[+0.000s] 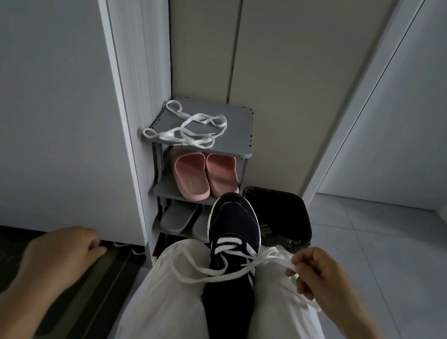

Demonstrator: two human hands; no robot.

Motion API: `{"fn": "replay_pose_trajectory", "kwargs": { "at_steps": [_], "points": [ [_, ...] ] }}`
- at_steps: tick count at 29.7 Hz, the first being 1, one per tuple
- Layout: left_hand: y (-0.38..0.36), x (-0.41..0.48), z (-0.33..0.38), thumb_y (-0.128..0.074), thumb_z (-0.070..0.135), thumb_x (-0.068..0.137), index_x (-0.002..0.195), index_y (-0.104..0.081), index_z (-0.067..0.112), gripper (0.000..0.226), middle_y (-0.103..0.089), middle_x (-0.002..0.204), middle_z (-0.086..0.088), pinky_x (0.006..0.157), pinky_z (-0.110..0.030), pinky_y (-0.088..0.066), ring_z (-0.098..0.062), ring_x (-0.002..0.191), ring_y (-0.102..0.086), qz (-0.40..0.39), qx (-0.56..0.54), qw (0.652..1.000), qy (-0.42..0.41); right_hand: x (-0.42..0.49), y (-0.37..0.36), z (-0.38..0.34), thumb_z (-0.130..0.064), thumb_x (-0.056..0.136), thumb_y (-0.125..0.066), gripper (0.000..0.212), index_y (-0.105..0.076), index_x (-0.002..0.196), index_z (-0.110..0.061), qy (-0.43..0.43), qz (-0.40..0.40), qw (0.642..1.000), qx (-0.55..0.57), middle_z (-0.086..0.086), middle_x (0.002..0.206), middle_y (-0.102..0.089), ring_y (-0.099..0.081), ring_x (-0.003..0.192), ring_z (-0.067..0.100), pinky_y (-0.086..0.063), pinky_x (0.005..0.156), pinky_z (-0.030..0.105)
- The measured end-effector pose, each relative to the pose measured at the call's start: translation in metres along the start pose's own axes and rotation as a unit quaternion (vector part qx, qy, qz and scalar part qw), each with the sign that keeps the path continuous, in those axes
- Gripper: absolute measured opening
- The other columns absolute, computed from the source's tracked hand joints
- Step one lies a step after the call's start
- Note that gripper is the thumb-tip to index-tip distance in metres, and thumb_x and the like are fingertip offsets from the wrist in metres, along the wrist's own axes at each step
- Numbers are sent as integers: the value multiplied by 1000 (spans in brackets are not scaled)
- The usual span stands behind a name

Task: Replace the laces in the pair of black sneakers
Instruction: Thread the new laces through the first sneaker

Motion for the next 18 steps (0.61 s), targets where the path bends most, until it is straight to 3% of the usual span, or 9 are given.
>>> {"fn": "replay_pose_trajectory", "kwargs": {
  "at_steps": [2,4,7,10,14,16,18],
  "points": [
    [2,-2,42,-51,47,89,84,-62,30,20,-59,77,16,60,-15,-43,1,69,-55,39,-129,989,-66,3,-9,0,-1,88,-52,19,-59,84,-17,-4,-20,999,-31,1,70,-68,-52,49,6,-42,53,21],
    [-4,-15,109,-48,57,78,81,-66,30,33,-55,74,22,61,-10,-41,4,69,-54,17,-209,965,-156,8,-19,-4,-16,88,-59,16,-56,83,-31,12,-29,992,-123,-7,78,-65,-58,65,7,-42,60,16],
    [-28,-33,195,-66,55,62,76,-68,31,28,-53,70,19,56,-10,-40,2,66,-54,46,-118,949,-289,13,-34,-12,-38,83,-64,14,-55,93,-34,26,-28,983,-180,-11,87,-59,-57,81,9,-38,67,20],
    [-46,-26,218,-88,42,40,73,-68,28,41,-54,68,14,51,-15,-45,-5,63,-56,44,-87,955,-280,17,-45,-13,-40,81,-66,17,-60,93,-29,32,-34,980,-195,-16,77,-54,-51,72,2,-36,61,15],
    [-41,-17,208,-88,21,36,69,-63,27,42,-57,67,13,49,-15,-46,-5,59,-57,97,-81,956,-264,20,-41,-9,-28,82,-68,4,-65,79,-28,42,-15,981,-187,-20,68,-54,-50,67,-3,-36,59,9],
    [-40,-14,203,-90,24,30,62,-63,29,42,-56,64,15,47,-16,-44,-2,56,-56,96,-67,962,-246,19,-38,-6,-24,83,-67,4,-70,82,-26,45,-13,986,-157,-22,70,-58,-55,68,-4,-38,62,6],
    [-35,-12,197,-89,29,40,59,-63,29,32,-54,65,17,49,-16,-44,2,59,-55,80,-85,968,-220,18,-33,-7,-20,84,-66,9,-71,82,-26,50,2,993,-106,-18,71,-63,-57,66,-6,-39,62,5]
  ]
}}
Point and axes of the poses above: each hand's wrist, its own x-axis towards the middle knuckle, its own y-axis out of the back of the hand, z = x × y, the point moved 9 cm from there along x, towards the middle knuckle
